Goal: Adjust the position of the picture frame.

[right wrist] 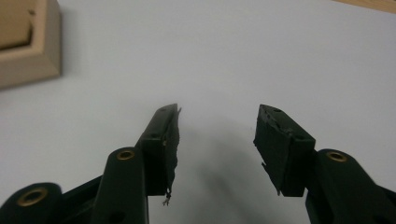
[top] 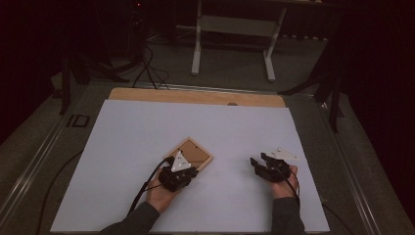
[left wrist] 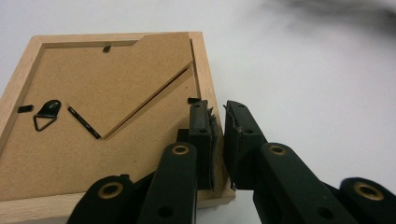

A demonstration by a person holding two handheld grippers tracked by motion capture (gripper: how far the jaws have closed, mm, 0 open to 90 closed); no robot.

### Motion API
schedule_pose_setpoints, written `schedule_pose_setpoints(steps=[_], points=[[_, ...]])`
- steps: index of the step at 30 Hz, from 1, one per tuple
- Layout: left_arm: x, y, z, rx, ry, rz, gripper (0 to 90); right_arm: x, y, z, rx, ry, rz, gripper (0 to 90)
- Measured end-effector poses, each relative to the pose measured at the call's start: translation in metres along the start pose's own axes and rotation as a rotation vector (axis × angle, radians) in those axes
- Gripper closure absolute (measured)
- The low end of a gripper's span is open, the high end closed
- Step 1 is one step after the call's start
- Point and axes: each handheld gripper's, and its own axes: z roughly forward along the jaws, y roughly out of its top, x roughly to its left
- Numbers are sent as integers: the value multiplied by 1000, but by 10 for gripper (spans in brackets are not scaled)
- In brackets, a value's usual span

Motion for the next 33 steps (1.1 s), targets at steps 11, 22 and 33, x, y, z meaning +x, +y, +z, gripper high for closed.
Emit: schedule_pose_setpoints(steps=[11, 22, 33], points=[[-16, 3, 4, 4, -44, 36, 817, 18, 10, 5, -26, 40, -7, 598], [-16, 5, 1, -1, -67, 11, 760, 47, 27, 24, -5, 91, -79, 823], [-29, 1, -4, 12, -106, 51, 773, 69, 34, 52, 35, 173, -123, 895]])
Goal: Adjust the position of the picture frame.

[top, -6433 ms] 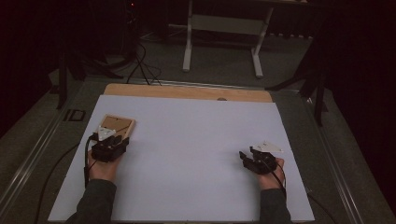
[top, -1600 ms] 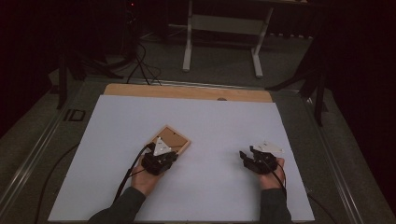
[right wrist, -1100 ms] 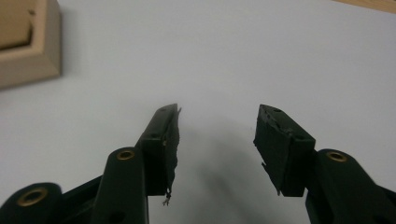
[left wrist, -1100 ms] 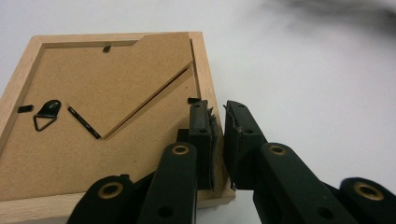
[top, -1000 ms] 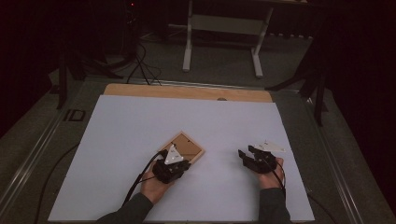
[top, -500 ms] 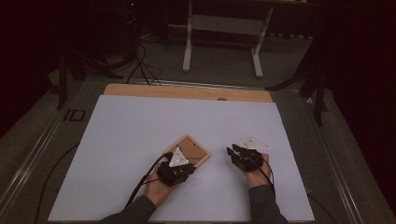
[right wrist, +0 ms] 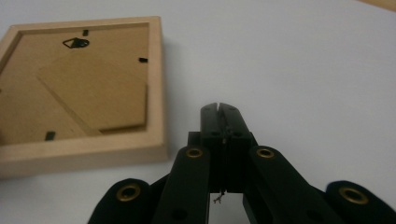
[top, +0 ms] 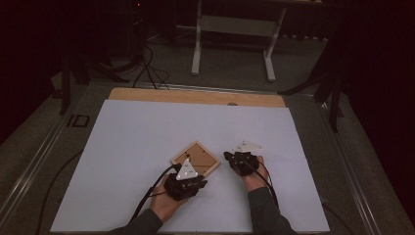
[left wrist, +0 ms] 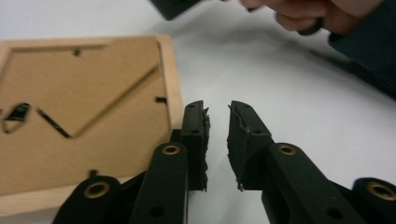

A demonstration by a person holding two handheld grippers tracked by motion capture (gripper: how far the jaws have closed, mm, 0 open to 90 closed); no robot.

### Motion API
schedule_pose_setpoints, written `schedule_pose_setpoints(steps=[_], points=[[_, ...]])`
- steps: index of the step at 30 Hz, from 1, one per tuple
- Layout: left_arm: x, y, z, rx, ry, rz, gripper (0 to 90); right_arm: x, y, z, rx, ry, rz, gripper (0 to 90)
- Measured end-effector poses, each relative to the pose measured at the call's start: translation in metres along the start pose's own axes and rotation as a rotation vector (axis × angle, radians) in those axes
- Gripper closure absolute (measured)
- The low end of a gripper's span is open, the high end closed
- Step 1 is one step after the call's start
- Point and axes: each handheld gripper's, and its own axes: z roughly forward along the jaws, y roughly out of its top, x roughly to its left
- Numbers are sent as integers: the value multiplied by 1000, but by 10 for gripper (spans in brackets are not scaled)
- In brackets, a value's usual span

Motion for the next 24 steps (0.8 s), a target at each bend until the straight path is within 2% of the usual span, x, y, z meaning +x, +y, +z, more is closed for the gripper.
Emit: schedule_pose_setpoints(steps=[3, 7, 12, 17, 24], points=[[-2, -3, 3, 38, 9, 9, 814, 4, 1, 6, 9, 21, -5, 896], [2, -5, 3, 56, 11, -6, 883, 6, 0, 9, 25, 34, -8, 896], [1, -8, 0, 79, 19, 6, 893, 6, 0, 7, 25, 61, 2, 897], [3, -9, -1, 87, 24, -8, 893, 9, 0, 7, 32, 67, -18, 897], [16, -16, -12, 96, 61, -64, 893, 17, -1, 6, 43, 90, -40, 897]])
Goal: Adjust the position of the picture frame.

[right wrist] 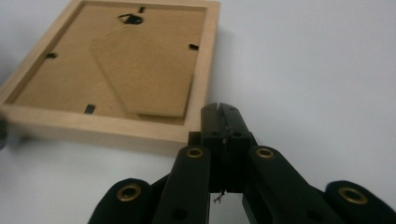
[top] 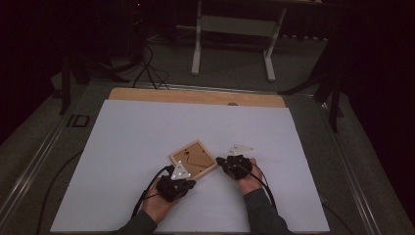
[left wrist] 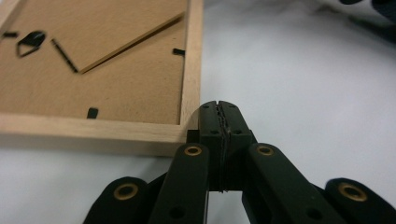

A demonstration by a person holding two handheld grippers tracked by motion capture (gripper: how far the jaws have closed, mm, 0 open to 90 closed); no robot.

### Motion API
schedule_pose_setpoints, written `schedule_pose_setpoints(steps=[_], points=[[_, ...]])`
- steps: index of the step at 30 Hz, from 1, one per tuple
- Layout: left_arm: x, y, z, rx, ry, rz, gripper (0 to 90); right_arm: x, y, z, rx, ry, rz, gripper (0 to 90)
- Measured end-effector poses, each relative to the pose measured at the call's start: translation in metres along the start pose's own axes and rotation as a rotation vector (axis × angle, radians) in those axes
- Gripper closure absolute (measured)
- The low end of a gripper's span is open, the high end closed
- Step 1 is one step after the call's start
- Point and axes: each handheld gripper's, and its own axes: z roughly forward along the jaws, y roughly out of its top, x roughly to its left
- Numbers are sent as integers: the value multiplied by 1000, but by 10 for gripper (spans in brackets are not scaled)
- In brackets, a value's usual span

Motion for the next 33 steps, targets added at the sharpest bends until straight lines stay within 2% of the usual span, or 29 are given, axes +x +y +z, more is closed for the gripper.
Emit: schedule_pose_setpoints(steps=[8, 11, 22, 28, 33], points=[[14, -5, -10, -2, 30, -57, 893, 14, 1, 0, 4, 33, -43, 897], [17, -6, -12, -3, 35, -67, 893, 18, 2, 0, 5, 39, -53, 897], [38, -13, -26, -5, 79, -152, 893, 37, 6, 4, 5, 77, -98, 897], [45, -15, -28, -8, 96, -169, 894, 43, 8, 7, 5, 85, -103, 897], [53, -17, -30, -4, 127, -195, 894, 50, 11, 12, 0, 98, -109, 897]])
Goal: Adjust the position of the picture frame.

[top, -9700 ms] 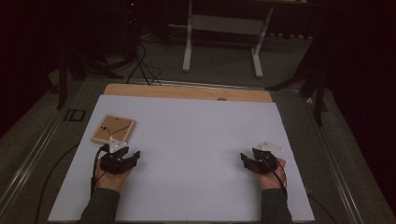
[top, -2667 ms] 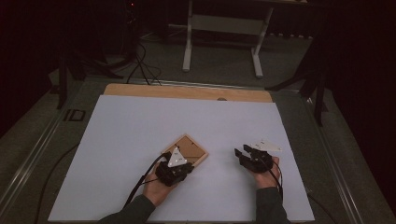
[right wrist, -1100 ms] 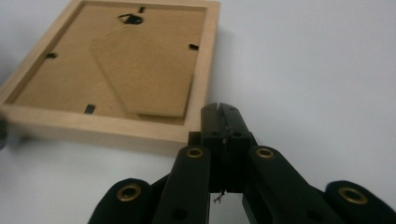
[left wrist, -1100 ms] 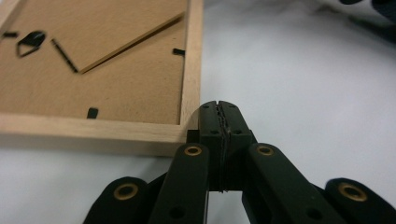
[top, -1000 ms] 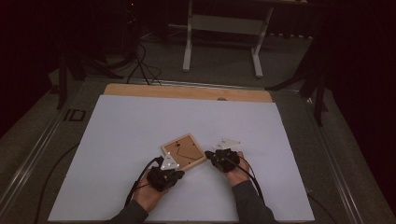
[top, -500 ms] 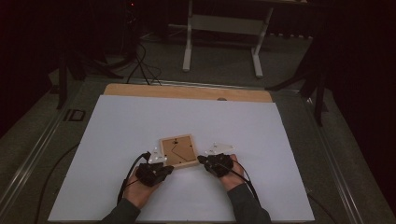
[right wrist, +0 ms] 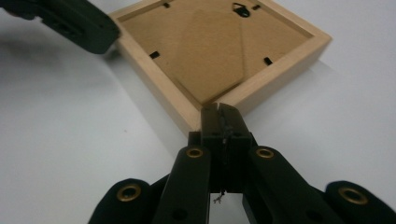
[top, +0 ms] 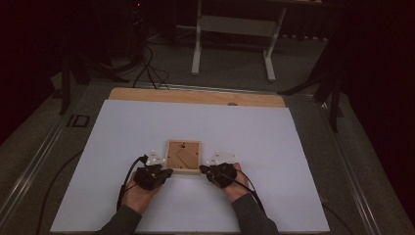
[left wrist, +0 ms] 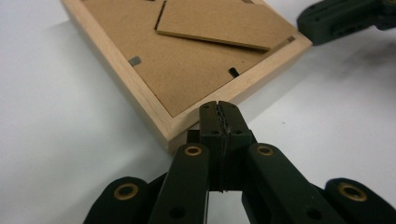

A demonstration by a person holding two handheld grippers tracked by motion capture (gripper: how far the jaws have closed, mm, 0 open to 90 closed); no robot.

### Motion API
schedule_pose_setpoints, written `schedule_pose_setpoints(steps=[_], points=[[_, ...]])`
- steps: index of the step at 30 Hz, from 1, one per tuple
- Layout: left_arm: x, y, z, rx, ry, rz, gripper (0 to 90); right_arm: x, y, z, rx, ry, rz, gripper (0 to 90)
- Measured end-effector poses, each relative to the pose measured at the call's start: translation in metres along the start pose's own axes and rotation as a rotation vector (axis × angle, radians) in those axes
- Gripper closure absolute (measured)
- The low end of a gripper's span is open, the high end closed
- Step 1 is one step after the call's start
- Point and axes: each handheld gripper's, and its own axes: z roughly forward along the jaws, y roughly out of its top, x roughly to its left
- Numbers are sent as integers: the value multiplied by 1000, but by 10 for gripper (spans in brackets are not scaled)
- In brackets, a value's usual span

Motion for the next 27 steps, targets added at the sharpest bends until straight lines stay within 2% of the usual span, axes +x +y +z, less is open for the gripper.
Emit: schedule_pose_setpoints(steps=[5, 18, 27], points=[[5, 0, 1, 8, 22, -9, 894, 8, 4, 5, 0, 16, -15, 897], [8, 1, 4, 16, 29, -24, 893, 23, 17, 20, 8, 57, -65, 897], [12, 0, 2, 13, 43, -45, 893, 36, 28, 36, 2, 86, -74, 897]])
